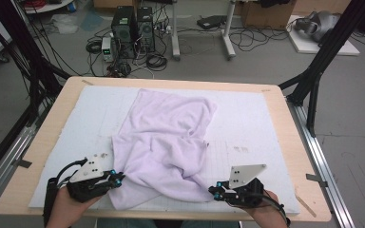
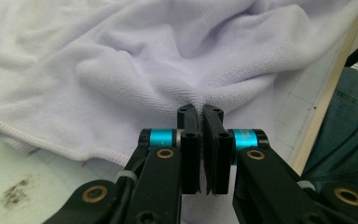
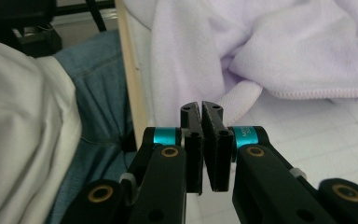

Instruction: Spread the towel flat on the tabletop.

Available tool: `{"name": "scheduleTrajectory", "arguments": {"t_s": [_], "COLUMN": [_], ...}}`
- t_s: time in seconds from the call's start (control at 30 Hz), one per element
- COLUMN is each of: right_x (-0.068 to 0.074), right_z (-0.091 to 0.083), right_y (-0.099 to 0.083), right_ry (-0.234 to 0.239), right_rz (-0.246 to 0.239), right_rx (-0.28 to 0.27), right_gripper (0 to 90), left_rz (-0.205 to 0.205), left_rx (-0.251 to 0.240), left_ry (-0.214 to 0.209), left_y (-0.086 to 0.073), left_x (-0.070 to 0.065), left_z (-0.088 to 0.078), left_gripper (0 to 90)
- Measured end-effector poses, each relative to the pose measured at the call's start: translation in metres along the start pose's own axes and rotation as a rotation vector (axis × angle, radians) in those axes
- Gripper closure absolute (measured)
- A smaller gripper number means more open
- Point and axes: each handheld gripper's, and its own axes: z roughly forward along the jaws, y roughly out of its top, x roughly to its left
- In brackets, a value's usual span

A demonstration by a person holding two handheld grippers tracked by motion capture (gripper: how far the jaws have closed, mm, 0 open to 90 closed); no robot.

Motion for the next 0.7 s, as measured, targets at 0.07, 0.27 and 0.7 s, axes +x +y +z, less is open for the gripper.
{"name": "scheduleTrajectory", "arguments": {"t_s": [0.07,0.27,0.7], "right_x": [0.0,-0.022,-0.043], "right_z": [-0.002,0.02,0.081], "right_y": [0.004,0.014,-0.001], "right_ry": [-0.009,-0.033,0.01], "right_rz": [-0.012,-0.014,-0.052], "right_rx": [-0.014,-0.021,0.125], "right_gripper": [81.5,65.9,80.9], "left_rz": [-0.007,-0.033,0.001], "left_rx": [0.009,0.029,0.094], "left_ry": [-0.008,-0.019,-0.038], "left_y": [-0.001,-0.006,-0.025], "left_x": [0.003,0.008,0.013], "left_z": [0.0,0.017,0.066], "left_gripper": [81.2,49.5,67.1]}}
